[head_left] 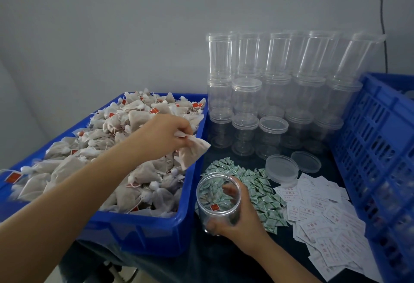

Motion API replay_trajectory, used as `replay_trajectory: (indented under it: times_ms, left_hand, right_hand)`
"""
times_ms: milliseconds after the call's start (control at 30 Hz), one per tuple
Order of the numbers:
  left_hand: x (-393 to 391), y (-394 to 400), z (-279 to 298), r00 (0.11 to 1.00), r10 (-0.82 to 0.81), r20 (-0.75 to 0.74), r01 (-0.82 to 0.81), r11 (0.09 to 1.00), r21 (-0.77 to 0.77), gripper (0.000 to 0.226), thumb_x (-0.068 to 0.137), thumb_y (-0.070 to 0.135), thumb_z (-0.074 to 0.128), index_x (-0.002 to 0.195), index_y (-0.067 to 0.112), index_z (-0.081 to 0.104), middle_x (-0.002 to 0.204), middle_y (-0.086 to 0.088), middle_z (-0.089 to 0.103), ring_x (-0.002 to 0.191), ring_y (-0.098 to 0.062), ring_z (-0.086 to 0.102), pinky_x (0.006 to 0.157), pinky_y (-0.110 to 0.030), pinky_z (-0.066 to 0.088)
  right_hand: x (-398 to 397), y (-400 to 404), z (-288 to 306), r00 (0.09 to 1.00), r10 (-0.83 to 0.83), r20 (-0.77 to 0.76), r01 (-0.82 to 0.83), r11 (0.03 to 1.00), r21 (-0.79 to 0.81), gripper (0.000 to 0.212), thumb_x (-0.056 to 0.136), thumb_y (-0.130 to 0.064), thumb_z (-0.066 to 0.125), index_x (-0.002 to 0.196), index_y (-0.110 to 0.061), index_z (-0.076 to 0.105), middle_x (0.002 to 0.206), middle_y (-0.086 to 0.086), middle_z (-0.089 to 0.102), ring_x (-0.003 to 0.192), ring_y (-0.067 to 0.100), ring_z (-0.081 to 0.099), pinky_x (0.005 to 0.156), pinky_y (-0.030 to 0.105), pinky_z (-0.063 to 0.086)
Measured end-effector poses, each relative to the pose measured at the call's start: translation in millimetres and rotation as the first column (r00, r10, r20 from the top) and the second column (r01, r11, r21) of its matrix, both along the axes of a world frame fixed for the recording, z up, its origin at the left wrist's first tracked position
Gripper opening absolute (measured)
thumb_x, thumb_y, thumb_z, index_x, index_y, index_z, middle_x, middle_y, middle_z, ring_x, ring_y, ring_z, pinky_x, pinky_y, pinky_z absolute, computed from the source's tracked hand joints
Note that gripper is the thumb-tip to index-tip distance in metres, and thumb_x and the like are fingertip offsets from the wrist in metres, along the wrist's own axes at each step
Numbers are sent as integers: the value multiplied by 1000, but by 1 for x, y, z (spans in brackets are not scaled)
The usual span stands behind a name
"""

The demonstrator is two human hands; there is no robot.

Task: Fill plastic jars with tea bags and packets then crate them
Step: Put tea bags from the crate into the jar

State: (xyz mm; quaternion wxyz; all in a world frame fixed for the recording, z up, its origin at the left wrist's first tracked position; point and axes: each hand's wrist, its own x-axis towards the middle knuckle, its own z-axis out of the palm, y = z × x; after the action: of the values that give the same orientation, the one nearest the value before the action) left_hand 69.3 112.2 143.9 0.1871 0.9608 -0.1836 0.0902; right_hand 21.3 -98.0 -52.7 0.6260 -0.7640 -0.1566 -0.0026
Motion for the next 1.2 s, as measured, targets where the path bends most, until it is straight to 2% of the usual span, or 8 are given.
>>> replay_trajectory:
  times_ms: [267, 500, 567, 667, 800, 933, 1033, 1200]
  left_hand:
    - [-21, -33, -2, 972, -196, -132, 195, 981, -24, 10, 84, 26, 69, 84, 34, 63, 83, 16, 64, 79, 2, 57, 69, -11, 46]
    - [-28, -45, -28, 952, -241, -188, 255, 965, 55, 8, 86, 26, 67, 94, 27, 67, 77, 20, 58, 74, 5, 55, 66, -5, 42]
    - [-29, -46, -36, 948, -249, -199, 273, 957, 100, 9, 88, 24, 64, 96, 25, 67, 76, 20, 58, 73, 6, 55, 64, -7, 42]
    - [-31, -48, -45, 940, -272, -205, 306, 939, 158, 9, 90, 20, 60, 95, 23, 67, 74, 18, 56, 70, 3, 54, 66, -14, 43]
    - [-32, -57, -52, 938, -277, -209, 327, 907, 265, 13, 91, 19, 56, 100, 20, 66, 94, 4, 65, 88, -12, 58, 81, -35, 50]
    - [-32, -67, -53, 936, -289, -199, 350, 805, 480, 19, 93, 24, 55, 109, 23, 65, 103, 1, 64, 93, -17, 59, 79, -35, 51]
    - [-29, -72, -53, 925, -306, -225, 380, 731, 566, 21, 94, 24, 53, 111, 20, 65, 100, -1, 63, 89, -17, 57, 68, -30, 46]
    - [-21, -83, -52, 874, -300, -383, 479, 673, 564, 17, 93, 21, 54, 102, 14, 67, 76, 5, 55, 68, -12, 51, 59, -21, 35]
  right_hand:
    - [3, -1, -5, 1000, 8, -7, -8, 1000, -11, 102, 54, -48, 91, 131, -71, 27, 125, -40, 46, 120, -17, 44, 85, 1, 43]
    - [3, 1, -4, 1000, 27, -6, -26, 999, 47, 100, 58, -32, 93, 135, -57, 35, 135, -17, 53, 124, 8, 56, 95, 32, 55]
    - [3, 1, -4, 999, 26, -23, -25, 998, 53, 105, 57, -32, 94, 137, -59, 32, 138, -10, 52, 123, 10, 58, 97, 38, 56]
    - [3, 1, -5, 1000, 19, -15, -19, 999, 35, 104, 56, -36, 94, 136, -59, 32, 137, -12, 52, 121, 9, 59, 92, 32, 57]
    - [4, 1, -8, 1000, 24, -16, -23, 999, 43, 107, 59, -37, 95, 141, -57, 29, 138, -17, 51, 125, 9, 58, 94, 37, 57]
    - [5, 1, -7, 999, 30, -21, -29, 999, 40, 110, 57, -45, 95, 142, -58, 27, 139, -21, 49, 127, 11, 56, 98, 45, 55]
    - [5, 1, -6, 999, 34, -8, -34, 999, 26, 108, 58, -43, 93, 140, -62, 26, 136, -28, 49, 126, 4, 55, 98, 43, 55]
    - [5, 1, -4, 999, 35, 20, -35, 999, 26, 104, 60, -38, 91, 135, -67, 26, 129, -34, 50, 122, -3, 54, 90, 22, 54]
